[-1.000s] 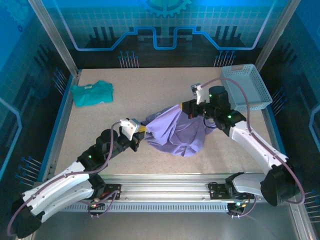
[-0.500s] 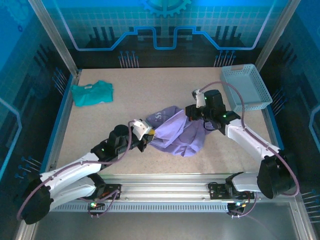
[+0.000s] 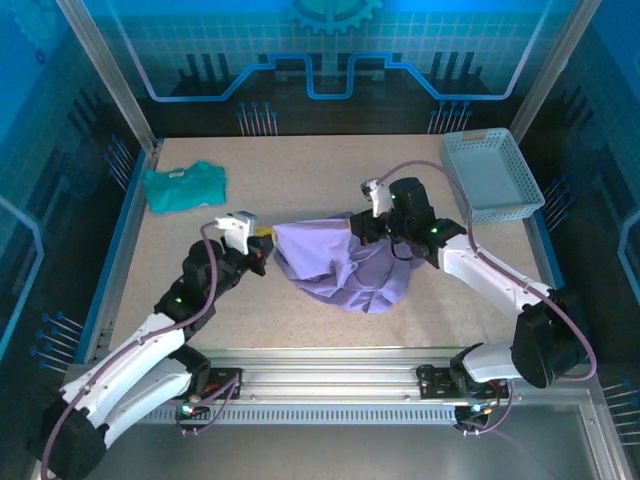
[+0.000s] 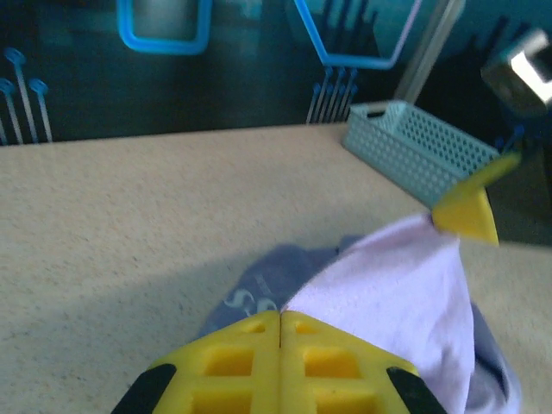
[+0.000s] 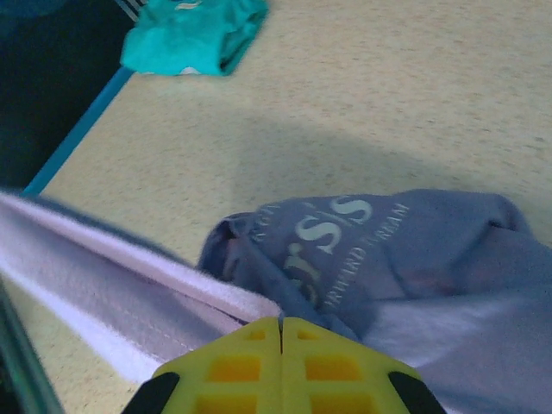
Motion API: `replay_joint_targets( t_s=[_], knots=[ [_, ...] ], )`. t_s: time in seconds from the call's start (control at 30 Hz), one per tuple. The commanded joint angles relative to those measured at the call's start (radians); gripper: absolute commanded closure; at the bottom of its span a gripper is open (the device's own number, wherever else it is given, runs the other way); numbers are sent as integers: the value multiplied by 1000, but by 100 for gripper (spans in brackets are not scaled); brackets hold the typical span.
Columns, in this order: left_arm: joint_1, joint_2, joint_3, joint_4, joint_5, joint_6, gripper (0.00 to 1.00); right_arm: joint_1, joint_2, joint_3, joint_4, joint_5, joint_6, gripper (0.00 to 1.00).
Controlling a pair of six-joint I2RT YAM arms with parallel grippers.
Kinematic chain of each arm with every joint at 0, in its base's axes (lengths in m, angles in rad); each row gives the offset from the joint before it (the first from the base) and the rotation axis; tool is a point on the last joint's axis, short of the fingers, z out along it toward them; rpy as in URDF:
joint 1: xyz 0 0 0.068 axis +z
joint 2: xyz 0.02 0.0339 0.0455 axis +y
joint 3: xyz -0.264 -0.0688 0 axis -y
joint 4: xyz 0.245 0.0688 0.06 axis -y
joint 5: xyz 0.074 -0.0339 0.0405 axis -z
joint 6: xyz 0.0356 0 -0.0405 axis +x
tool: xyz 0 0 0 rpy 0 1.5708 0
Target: Fold the inside-out t-shirt
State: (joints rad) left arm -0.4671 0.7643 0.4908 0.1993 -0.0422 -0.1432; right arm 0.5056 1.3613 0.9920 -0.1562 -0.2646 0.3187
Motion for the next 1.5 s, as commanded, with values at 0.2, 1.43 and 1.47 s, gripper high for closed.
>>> replay_joint_targets(
  t_s=[0.2, 1.43, 1.47],
  knots=[
    [9, -86, 74, -366, 293, -172, 100, 101, -103, -27, -350, 3, -137, 100],
    [197, 967, 311, 136, 469, -572, 91, -9, 764, 657, -236, 220, -59, 89],
    [212, 947, 325, 152, 468, -583, 100, -18, 732, 680, -224, 208, -73, 100]
  ],
)
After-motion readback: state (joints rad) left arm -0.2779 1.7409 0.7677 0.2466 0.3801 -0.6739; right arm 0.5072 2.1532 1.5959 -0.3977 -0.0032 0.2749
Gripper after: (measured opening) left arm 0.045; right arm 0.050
